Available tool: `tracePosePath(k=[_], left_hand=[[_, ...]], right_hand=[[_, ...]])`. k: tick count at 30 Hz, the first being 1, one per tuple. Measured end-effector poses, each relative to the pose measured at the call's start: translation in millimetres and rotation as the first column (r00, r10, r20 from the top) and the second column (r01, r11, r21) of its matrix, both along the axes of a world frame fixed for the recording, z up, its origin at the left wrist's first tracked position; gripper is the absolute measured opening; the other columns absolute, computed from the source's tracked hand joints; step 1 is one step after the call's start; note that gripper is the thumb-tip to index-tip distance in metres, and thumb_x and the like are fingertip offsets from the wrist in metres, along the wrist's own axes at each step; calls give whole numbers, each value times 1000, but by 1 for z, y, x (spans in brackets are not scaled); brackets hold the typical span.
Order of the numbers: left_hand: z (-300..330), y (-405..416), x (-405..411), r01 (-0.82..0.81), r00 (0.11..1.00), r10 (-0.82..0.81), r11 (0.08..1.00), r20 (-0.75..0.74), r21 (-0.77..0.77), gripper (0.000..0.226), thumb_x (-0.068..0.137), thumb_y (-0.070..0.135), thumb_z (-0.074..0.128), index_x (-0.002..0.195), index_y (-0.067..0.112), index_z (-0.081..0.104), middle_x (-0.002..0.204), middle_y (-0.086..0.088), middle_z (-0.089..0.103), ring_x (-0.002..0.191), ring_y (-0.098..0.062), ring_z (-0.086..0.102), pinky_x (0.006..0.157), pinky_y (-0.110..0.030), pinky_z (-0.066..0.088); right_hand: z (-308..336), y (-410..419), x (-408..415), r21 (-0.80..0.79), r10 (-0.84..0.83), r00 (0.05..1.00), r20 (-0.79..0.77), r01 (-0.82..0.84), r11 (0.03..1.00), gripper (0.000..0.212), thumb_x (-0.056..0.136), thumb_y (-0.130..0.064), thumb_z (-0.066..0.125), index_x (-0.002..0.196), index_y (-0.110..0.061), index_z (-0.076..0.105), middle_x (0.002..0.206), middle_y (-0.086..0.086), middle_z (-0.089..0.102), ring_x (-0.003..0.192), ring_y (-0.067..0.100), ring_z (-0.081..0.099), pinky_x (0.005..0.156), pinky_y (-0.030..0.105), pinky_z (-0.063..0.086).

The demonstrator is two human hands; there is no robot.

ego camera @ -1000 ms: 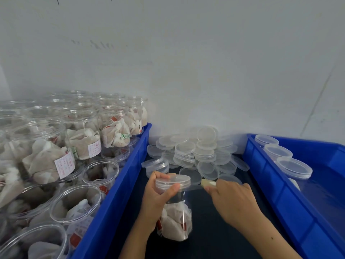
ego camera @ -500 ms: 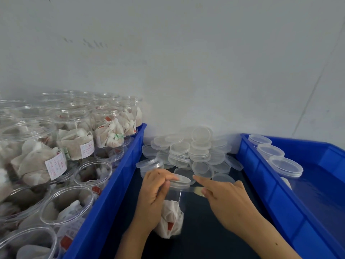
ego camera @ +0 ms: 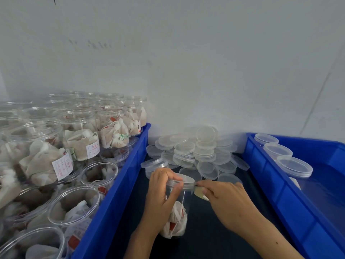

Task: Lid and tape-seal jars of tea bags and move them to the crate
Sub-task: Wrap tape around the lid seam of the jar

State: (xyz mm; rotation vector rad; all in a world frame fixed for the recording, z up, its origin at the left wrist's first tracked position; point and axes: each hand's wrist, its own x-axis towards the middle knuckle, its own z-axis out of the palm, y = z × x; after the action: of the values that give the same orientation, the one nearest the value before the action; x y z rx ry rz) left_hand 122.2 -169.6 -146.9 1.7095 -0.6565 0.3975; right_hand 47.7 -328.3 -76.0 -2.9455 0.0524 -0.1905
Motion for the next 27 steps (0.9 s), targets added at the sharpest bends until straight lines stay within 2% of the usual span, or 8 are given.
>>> tracePosePath(k=[4, 6, 8, 10, 14, 20, 23, 27], left_hand=[[0, 1, 3, 20, 999, -22, 998, -40, -53, 18, 79, 51, 62, 91, 39, 56, 100, 20, 50, 101, -10, 53, 82, -15, 45], [-1, 1, 5, 13, 998, -17, 998, -57, -60, 23, 74, 51, 67, 90, 43, 54, 99, 20, 51, 97, -12, 55, 80, -26, 51], [-2, 2, 5, -13, 997, 9, 998, -72, -62, 30, 68, 52, 73, 90, 43, 54, 101, 20, 52, 97, -11, 56, 78, -36, 55], [-2, 2, 6, -46, 993, 38, 997, -109, -69, 38, 62, 53, 77, 91, 42, 55, 108, 21, 53, 104, -8, 57, 81, -39, 56], [-2, 2, 6, -88, 972, 65, 992, -225, -95, 46, 55, 57, 78, 91, 47, 52, 122, 24, 54, 112, -5, 57, 88, -39, 55], [0, 0, 6, -117, 944, 74, 987, -323, -115, 52, 58, 46, 85, 91, 44, 45, 97, 37, 58, 86, 2, 64, 74, -33, 57], [2, 1, 5, -88, 934, 31, 986, -355, -145, 54, 47, 54, 81, 89, 43, 49, 100, 25, 63, 89, -4, 66, 77, -37, 59], [1, 6, 5, 13, 918, -103, 973, -382, -230, 63, 45, 43, 86, 97, 26, 55, 120, 8, 64, 102, -10, 67, 81, -31, 58]], right_hand=[[-1, 4, 4, -56, -19, 1000, -17, 18, 998, 31, 106, -34, 24, 121, -35, 51, 103, -10, 65, 96, 13, 60, 91, 34, 34], [0, 7, 6, -75, -33, 999, -32, 31, 997, 29, 106, -33, 25, 105, -30, 54, 99, -7, 64, 92, 16, 60, 91, 35, 37], [3, 10, 6, -96, -35, 998, -55, 29, 995, 34, 106, -28, 26, 77, -33, 42, 90, -3, 57, 84, 19, 57, 90, 37, 41], [6, 14, 6, -67, -44, 997, -63, 39, 997, 44, 106, -25, 27, 63, -34, 24, 80, -1, 46, 76, 20, 48, 85, 38, 43], [-3, 17, 10, -1, -80, 997, -24, 80, 997, 39, 105, -40, 24, 67, -32, 21, 72, -6, 40, 67, 16, 41, 79, 33, 37], [-8, 16, 14, 14, -92, 996, -10, 92, 996, 36, 105, -42, 24, 70, -33, 26, 77, -7, 47, 70, 14, 44, 84, 34, 38], [0, 12, 14, -25, -89, 996, -22, 88, 996, 40, 104, -43, 28, 65, -34, 25, 74, -9, 44, 73, 15, 46, 84, 34, 37], [7, -3, 19, 3, -128, 991, -49, 129, 992, 49, 93, -64, 40, 61, -27, 37, 64, -8, 47, 62, 10, 44, 79, 33, 33]])
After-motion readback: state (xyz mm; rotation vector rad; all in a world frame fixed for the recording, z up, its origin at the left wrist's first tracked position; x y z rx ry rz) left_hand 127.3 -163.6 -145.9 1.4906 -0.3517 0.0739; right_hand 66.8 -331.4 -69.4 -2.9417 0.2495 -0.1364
